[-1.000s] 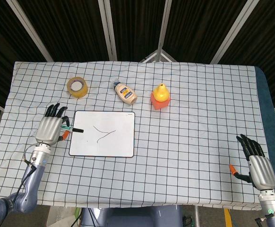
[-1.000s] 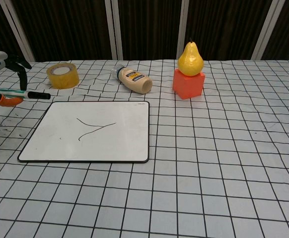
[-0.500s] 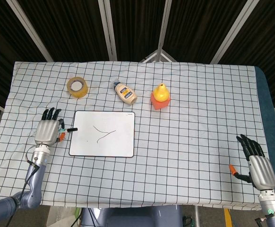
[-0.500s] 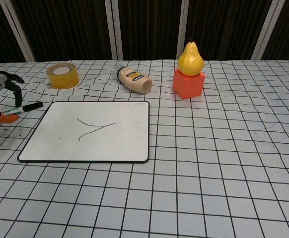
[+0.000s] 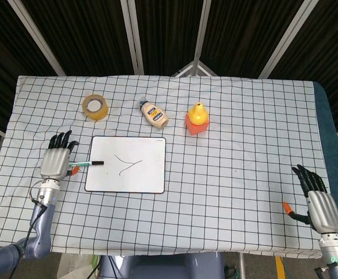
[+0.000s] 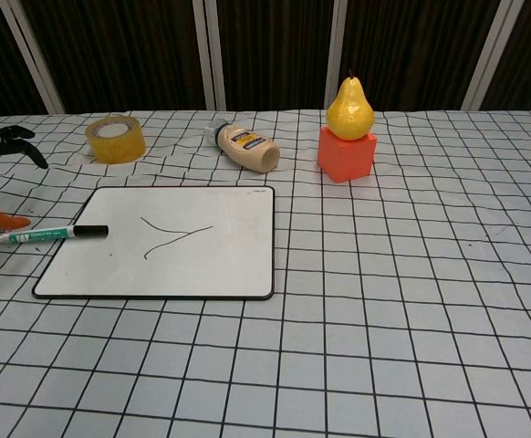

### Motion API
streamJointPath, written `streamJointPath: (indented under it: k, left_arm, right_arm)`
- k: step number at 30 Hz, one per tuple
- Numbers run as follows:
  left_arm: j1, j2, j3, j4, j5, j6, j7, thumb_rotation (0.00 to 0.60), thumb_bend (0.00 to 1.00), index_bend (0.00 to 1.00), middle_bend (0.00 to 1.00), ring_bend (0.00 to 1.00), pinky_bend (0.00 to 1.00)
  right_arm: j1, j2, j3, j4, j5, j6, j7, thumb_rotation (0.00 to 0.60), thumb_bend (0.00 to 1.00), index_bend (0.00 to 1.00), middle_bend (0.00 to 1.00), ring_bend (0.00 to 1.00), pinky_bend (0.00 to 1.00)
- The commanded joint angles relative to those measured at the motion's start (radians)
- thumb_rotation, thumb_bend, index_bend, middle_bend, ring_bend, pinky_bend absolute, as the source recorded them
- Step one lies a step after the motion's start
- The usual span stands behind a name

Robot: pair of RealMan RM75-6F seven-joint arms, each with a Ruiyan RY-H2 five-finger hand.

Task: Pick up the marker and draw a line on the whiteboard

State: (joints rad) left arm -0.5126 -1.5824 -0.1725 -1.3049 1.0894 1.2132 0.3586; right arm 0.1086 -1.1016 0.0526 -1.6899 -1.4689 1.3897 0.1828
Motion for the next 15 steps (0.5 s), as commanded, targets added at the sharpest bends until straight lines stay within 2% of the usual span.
streamJointPath:
  k: [1,6,9,12,15]
  left_arm:
    - [0.055,0.086,0.012,-0.124,0.063,0.091,-0.041,0.600,0.25,0.19,0.00,0.00,0.00]
    - [0.153,0.237,0.082,-0.270,0.163,0.229,-0.030,0.600,0.22,0.02,0.00,0.00,0.00]
    - [0.225,0.309,0.125,-0.332,0.231,0.330,-0.064,0.600,0.20,0.00,0.00,0.00,0.00]
    - [0.290,0.351,0.172,-0.335,0.302,0.418,-0.120,0.600,0.19,0.00,0.00,0.00,0.00]
    - [0.352,0.376,0.220,-0.292,0.368,0.493,-0.182,0.600,0.18,0.00,0.00,0.00,0.00]
  right_arm:
    - [0.000,0.000,0.001,0.004,-0.003,0.004,-0.005,0.600,0.32,0.00,0.00,0.00,0.00]
    - [-0.004,-0.007,0.005,0.024,-0.017,0.030,-0.041,0.600,0.32,0.00,0.00,0.00,0.00]
    - [-0.006,-0.014,0.007,0.032,-0.020,0.042,-0.055,0.600,0.32,0.00,0.00,0.00,0.00]
    - [-0.008,-0.020,0.010,0.037,-0.019,0.049,-0.065,0.600,0.32,0.00,0.00,0.00,0.00]
    - [-0.010,-0.025,0.011,0.040,-0.024,0.058,-0.079,0.600,0.33,0.00,0.00,0.00,0.00]
